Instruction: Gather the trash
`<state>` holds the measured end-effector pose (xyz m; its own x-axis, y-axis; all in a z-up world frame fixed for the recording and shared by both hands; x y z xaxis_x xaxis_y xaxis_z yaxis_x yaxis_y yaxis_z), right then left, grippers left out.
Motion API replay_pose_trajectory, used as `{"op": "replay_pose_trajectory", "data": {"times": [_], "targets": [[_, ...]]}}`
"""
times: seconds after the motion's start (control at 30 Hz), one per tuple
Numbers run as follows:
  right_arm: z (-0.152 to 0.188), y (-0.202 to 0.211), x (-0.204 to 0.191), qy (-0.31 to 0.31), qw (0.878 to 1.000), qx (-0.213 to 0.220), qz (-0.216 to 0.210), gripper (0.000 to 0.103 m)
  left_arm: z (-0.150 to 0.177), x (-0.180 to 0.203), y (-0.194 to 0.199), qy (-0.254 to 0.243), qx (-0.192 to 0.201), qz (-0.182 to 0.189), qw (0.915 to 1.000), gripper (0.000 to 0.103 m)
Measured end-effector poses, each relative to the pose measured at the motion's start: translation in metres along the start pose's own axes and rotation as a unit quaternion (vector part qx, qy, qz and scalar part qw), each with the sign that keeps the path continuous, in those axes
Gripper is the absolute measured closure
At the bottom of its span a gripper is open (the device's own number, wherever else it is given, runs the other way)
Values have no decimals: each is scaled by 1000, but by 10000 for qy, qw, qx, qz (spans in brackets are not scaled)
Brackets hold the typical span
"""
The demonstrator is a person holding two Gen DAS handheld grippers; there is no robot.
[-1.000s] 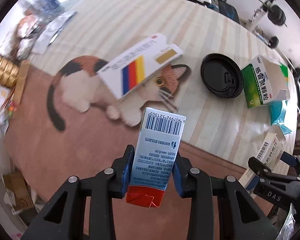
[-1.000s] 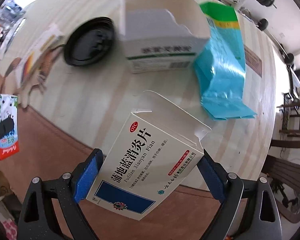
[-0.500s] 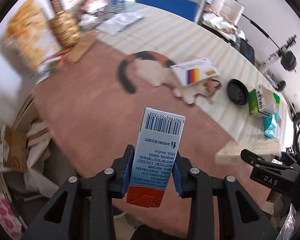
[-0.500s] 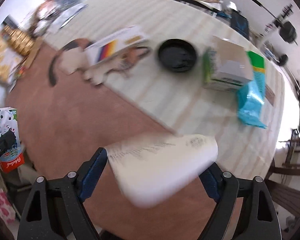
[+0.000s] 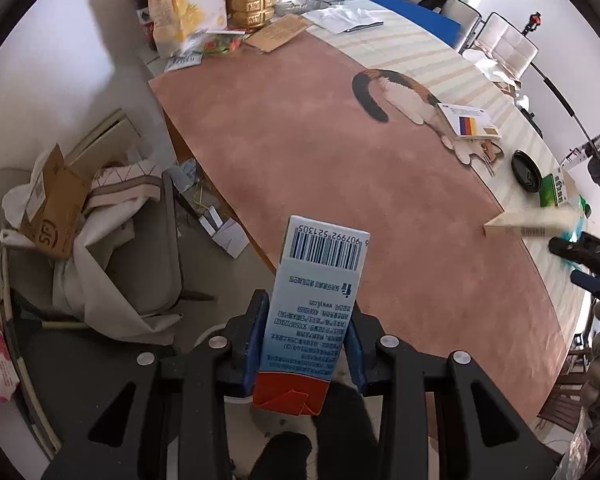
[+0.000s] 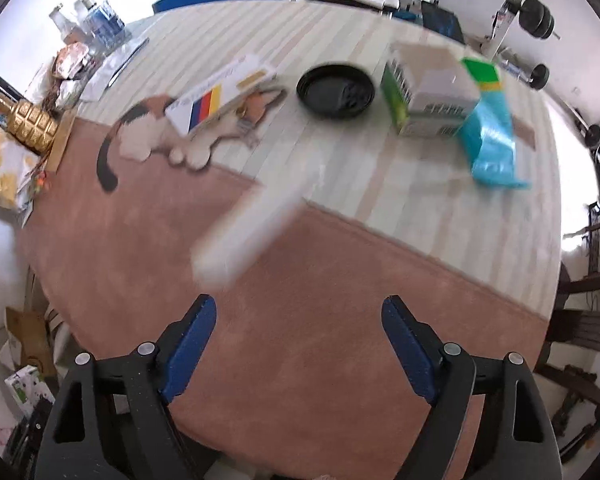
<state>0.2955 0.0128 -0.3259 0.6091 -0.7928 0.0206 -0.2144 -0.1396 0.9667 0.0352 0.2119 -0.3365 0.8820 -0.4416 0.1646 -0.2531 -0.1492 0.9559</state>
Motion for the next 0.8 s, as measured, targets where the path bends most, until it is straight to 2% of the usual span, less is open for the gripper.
{"op": "replay_pose_trajectory", "data": {"times": [0.03,0.07,0.13,0.2,0.3,0.33,0.4,0.43,0.47,0.5,0.57,0.6,0.63,0.8], "targets": [[-4,1,2,-11,10000,51,-23,7,-2,1,-1,22,-1,19,10000,71],[-9,-2,4,0,10000,52,-34,5,-4,5,-3,21,-9,27,10000,71],[-20,-13,7,-64,9999,18,-116,5,-10,14,-7,-10,-19,14,10000,71],[-31,-29,9,-28,9999,-148,-20,5,-19,27,-11,-66,-68,11,10000,71],[-42,-70,5,387,9961,-772,181,5,-30,45,-20,-257,-71,-71,9996,71],[-43,-83,1,558,9940,-938,111,5,-32,50,-23,-272,-104,-67,9996,71],[-44,-93,0,630,9932,-984,-1,9,-38,59,-29,-272,-145,-77,9995,71],[-47,-92,2,531,9948,-859,-134,19,-41,63,-31,-289,-151,-85,9994,71],[-49,-89,4,416,9961,-730,-261,35,-42,68,-33,-311,-161,-90,9993,71],[-52,-85,5,325,9967,-626,-396,44,-44,72,-35,-325,-167,-98,9993,71],[-60,-73,4,221,9974,-396,-556,76,-46,78,-37,-323,-180,-89,9993,71],[-63,-68,3,241,9976,-321,-562,82,-47,79,-37,-318,-182,-82,9993,71],[-67,-61,0,296,9977,-246,-555,86,-48,81,-37,-322,-177,-81,9993,71],[-69,-25,-17,536,9955,6,-786,86,-52,73,-25,-236,-48,-60,9997,71]]}}
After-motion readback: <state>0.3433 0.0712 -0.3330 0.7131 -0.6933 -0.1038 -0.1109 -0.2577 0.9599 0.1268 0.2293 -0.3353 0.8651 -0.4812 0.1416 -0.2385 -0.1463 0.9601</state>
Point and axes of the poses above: each gripper's, at about its wrist camera, not at the fingertips, and y roughly against the way its jaws point, x to its right, z to its underside, the point moved 4 cm from there along -y, roughly the way its jaws point, and after that the axes turned 11 degrees about y, right-handed, at the moved point
